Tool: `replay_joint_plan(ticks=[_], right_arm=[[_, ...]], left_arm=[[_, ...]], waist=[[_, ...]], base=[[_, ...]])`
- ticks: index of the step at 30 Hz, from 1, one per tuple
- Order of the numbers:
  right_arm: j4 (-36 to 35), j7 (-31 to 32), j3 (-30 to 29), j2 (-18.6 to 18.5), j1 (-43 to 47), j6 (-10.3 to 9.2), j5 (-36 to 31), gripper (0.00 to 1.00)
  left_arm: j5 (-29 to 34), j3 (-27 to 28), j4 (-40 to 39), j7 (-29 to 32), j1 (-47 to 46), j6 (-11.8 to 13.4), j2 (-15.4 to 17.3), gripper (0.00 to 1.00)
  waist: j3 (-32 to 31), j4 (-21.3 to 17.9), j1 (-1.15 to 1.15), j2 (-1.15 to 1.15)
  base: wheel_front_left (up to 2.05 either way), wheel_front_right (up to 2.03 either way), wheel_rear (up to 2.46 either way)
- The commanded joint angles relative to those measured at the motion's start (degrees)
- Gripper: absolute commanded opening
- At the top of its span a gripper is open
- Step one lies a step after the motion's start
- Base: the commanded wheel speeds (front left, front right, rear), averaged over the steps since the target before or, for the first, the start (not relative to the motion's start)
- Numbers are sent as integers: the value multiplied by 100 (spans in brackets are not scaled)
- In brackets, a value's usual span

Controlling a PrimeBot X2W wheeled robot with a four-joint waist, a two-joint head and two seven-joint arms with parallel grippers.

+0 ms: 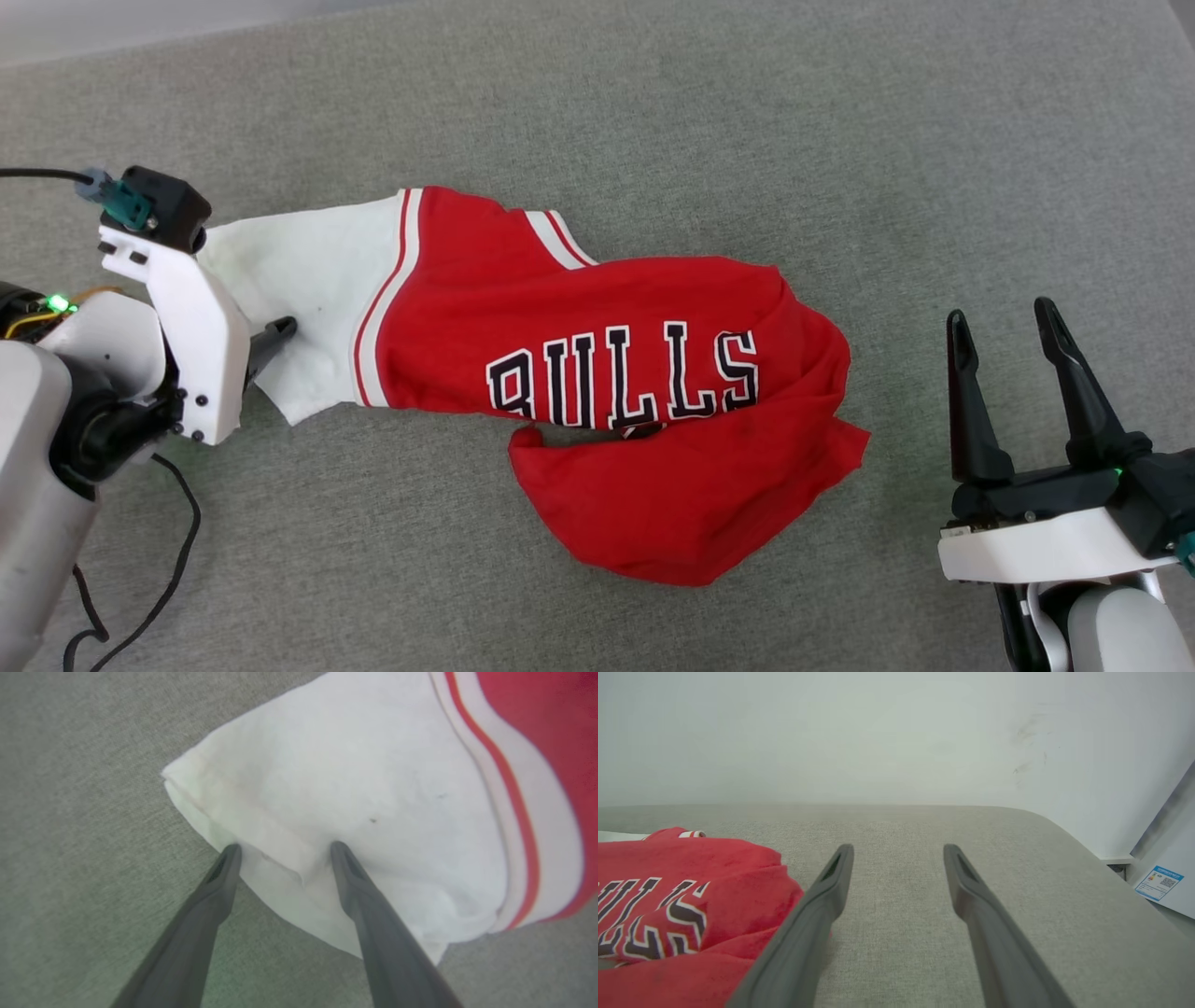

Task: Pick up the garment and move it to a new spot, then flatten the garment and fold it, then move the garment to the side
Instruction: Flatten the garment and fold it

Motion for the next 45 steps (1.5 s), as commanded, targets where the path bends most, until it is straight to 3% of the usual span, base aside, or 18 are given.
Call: replay_joint_plan(ticks=[1,2,3,5,8,13,22,34,35,36,38,45], right_arm=[[-20,-10,4,-5,-95,-4,23,100],[-23,-10,3,-5,-109,-4,22,100],[-25,-10,4,-5,-116,-4,10,100],[-22,-10,1,-5,-122,-4,-29,100],[-18,-10,-8,-5,-185,-4,-80,100],[28,-10,-64,-6,-170,-4,-162,100],[112,-10,-164,-5,41,-4,-328,100],[237,-10,-142,-6,255,-4,-423,100],[250,-10,-136,-7,273,-4,-421,100],[262,-10,-129,-6,289,-4,-436,100],[291,-10,-139,-6,308,-4,-442,100],[329,-10,-187,-6,390,-4,-473,100]], left_arm=[[-33,-111,87,76,49,-8,-51,100],[-48,-184,101,126,109,-9,-61,100],[-99,-257,124,190,174,-9,-78,71],[-165,-399,81,259,253,-12,-92,0],[-205,-420,15,75,204,-10,-83,0],[-91,-32,-60,-800,59,80,-81,0],[26,619,-385,-2273,683,585,-13,0],[-128,800,-653,-2904,2552,1200,-45,0],[-122,741,-637,-2936,2654,1189,-99,13],[-123,705,-629,-2992,2729,1178,-164,36],[-47,657,-647,-3162,2774,1198,-253,100],[433,577,-811,-4404,2608,1042,-579,100]], waist=[[61,-8,0,0],[84,1,0,0],[104,12,0,0],[139,48,0,0],[163,133,0,0],[4,343,0,0],[-642,904,0,0],[-1156,1420,0,0],[-1175,1444,0,0],[-1198,1468,0,0],[-1248,1513,0,0],[-1421,1645,0,0]], base=[[0,0,0],[0,0,0],[0,0,0],[0,0,0],[0,0,0],[0,0,0],[0,0,0],[0,0,0],[0,0,0],[0,0,0],[0,0,0],[0,0,0]])
